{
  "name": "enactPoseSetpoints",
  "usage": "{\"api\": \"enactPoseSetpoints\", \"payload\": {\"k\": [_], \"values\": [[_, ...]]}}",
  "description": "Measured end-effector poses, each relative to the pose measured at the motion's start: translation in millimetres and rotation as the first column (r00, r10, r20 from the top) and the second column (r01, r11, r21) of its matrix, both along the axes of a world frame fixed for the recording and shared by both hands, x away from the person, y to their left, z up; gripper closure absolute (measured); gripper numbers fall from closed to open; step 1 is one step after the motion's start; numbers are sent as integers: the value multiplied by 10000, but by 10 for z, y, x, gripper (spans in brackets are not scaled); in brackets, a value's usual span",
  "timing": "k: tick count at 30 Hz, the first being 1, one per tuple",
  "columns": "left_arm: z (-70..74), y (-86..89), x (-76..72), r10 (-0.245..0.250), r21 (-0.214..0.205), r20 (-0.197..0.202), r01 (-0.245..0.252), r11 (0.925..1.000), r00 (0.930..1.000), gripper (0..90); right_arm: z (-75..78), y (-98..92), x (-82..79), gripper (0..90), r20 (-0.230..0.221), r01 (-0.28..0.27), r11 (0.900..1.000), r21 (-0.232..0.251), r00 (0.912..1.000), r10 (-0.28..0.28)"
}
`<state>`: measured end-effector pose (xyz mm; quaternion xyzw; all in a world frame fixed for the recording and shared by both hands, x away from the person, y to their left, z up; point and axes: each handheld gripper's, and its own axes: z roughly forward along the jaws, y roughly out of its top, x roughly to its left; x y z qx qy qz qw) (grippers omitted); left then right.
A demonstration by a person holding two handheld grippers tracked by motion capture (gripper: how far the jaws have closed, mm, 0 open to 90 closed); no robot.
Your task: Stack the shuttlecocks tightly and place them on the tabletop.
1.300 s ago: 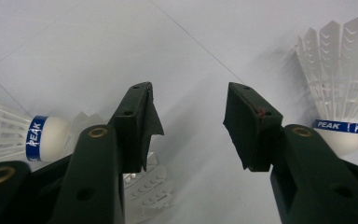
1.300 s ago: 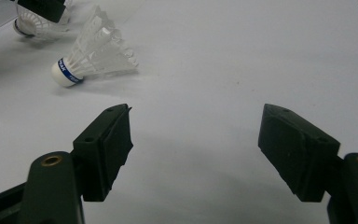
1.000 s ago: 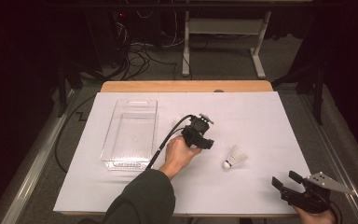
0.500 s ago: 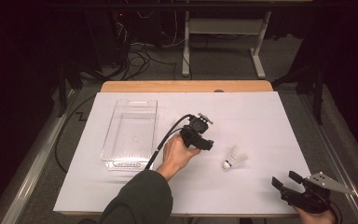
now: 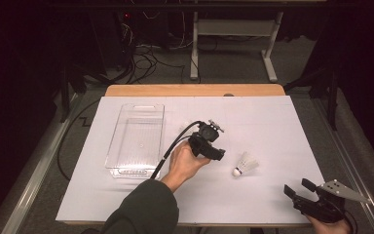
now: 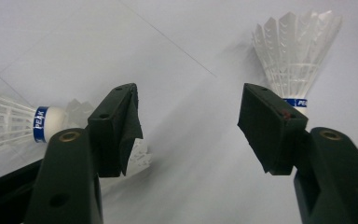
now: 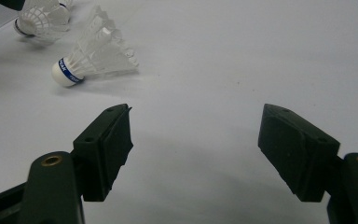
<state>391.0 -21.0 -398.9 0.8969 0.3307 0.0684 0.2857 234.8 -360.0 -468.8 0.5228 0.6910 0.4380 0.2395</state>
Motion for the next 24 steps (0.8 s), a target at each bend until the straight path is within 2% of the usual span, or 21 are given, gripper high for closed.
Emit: {"api": "enactPoseSetpoints", "payload": {"k": [13, 18, 24], "values": [[-13, 37, -119, -204, 16, -228, 204, 9998, 9995, 371, 2, -2, -3, 261, 21, 20, 10000, -10, 10000, -19], [-12, 73, -166, -256, 107, -119, 257, 9996, 9996, 383, 2, 2, -2, 261, 11, 8, 10000, -6, 10000, -8], [-26, 112, -222, -345, 71, -178, 347, 9994, 9992, 387, 2, 2, -2, 261, 17, 11, 10000, -10, 10000, -11]]}}
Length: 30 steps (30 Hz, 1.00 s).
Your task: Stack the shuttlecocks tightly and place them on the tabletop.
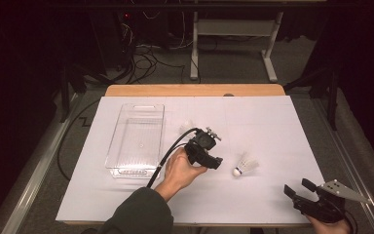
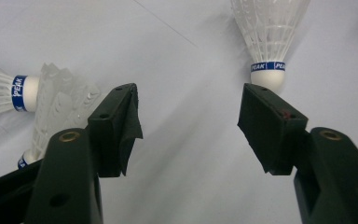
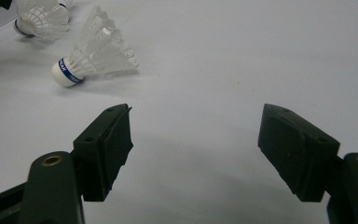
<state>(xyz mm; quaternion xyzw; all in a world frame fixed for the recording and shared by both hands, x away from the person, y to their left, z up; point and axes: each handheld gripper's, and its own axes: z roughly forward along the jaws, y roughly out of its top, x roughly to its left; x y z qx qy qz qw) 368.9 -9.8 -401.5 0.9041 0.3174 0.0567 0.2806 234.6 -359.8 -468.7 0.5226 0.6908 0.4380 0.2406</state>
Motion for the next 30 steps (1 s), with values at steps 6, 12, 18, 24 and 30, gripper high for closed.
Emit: {"api": "enactPoseSetpoints", "payload": {"k": [6, 12, 18, 24, 30], "values": [[-13, 37, -60, -79, 110, 41, 79, 9999, 10000, 386, 0, -1, -1, 261, 4, 2, 10000, 10, 10000, -2], [-31, 81, -108, -189, 144, -42, 190, 9997, 9998, 383, 1, 3, -1, 261, 9, -11, 10000, 0, 10000, 11], [-14, 113, -153, -229, 106, -32, 229, 9997, 9997, 358, 1, 5, 0, 261, 15, -37, 10000, -17, 10000, 37], [5, 148, -204, -380, 83, -135, 381, 9992, 9992, 359, 0, 5, 1, 260, -4, -23, 10000, -18, 10000, 23], [16, 192, -246, -439, -9, -142, 439, 9990, 9989, 359, 1, 5, 0, 261, 5, -11, 10000, -19, 10000, 11]]}}
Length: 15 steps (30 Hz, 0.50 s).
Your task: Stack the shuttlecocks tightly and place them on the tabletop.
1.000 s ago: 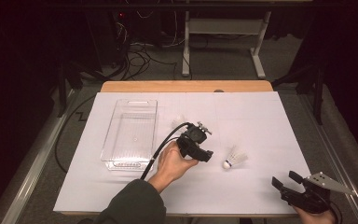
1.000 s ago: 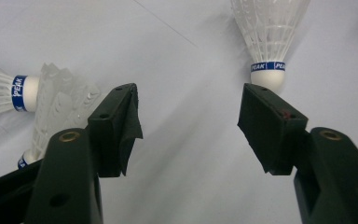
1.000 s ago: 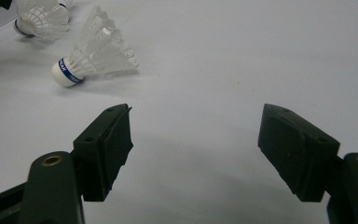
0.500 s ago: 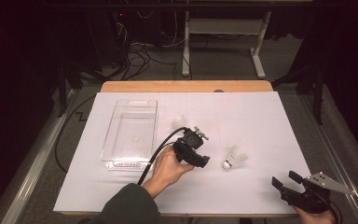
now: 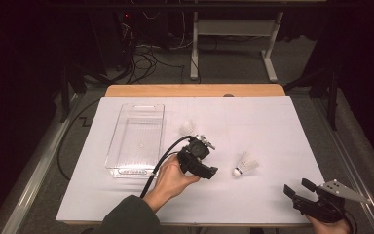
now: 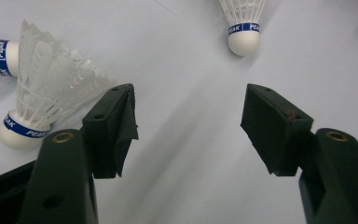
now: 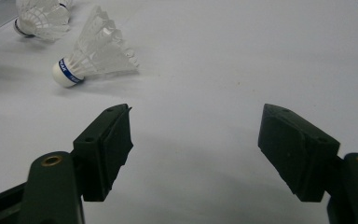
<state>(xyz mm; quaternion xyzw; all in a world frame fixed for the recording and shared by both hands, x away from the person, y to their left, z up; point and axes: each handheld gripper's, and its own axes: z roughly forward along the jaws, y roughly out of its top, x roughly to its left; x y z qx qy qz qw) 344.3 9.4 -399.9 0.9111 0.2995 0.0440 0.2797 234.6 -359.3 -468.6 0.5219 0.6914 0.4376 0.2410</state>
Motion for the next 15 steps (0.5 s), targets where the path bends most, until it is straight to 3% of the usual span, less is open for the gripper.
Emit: {"api": "enactPoseSetpoints", "payload": {"k": [15], "values": [[10, 127, -87, 79, 1, 66, -79, 10000, 9999, 385, -1, -3, 1, 261, -30, 36, 10000, 40, 10000, -35]]}}
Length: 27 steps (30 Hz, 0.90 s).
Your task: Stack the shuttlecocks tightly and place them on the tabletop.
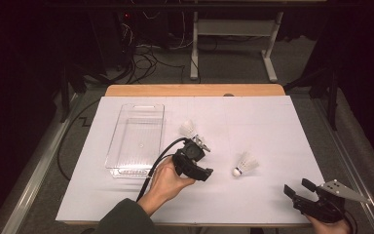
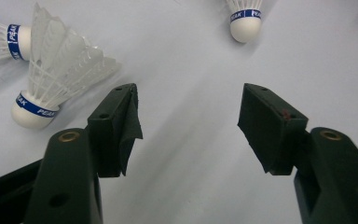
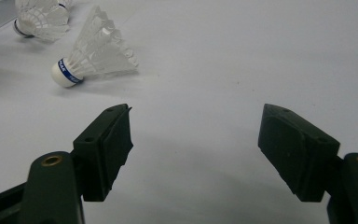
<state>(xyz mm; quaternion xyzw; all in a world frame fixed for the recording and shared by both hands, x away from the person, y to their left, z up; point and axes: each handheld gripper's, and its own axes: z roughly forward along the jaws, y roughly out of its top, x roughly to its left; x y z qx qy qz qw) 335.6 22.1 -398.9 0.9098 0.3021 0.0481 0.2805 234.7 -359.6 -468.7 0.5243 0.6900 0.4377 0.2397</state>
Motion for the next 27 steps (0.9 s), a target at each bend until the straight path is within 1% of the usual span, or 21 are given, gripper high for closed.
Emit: {"api": "enactPoseSetpoints", "payload": {"k": [12, 16, 22, 25, 27], "values": [[-29, 85, -43, -45, -169, -179, 42, 9998, 9998, 386, 1, -4, -2, 260, -21, 24, 10000, 17, 10000, -24], [-36, 118, -65, -18, -88, -108, 17, 10000, 9999, 386, 0, -5, -1, 261, -11, 28, 10000, 9, 10000, -28], [-47, 159, -96, 95, -206, -150, -98, 9997, 9998, 380, 2, -4, -4, 260, 8, 42, 10000, 13, 10000, -42], [-43, 180, -116, 180, -137, -51, -180, 9997, 9998, 370, 3, -4, -5, 260, 12, 55, 10000, 16, 10000, -55], [-48, 195, -130, 152, -137, -40, -152, 9998, 9999, 366, 3, -3, -3, 260, 25, 33, 10000, -6, 10000, -33]]}}
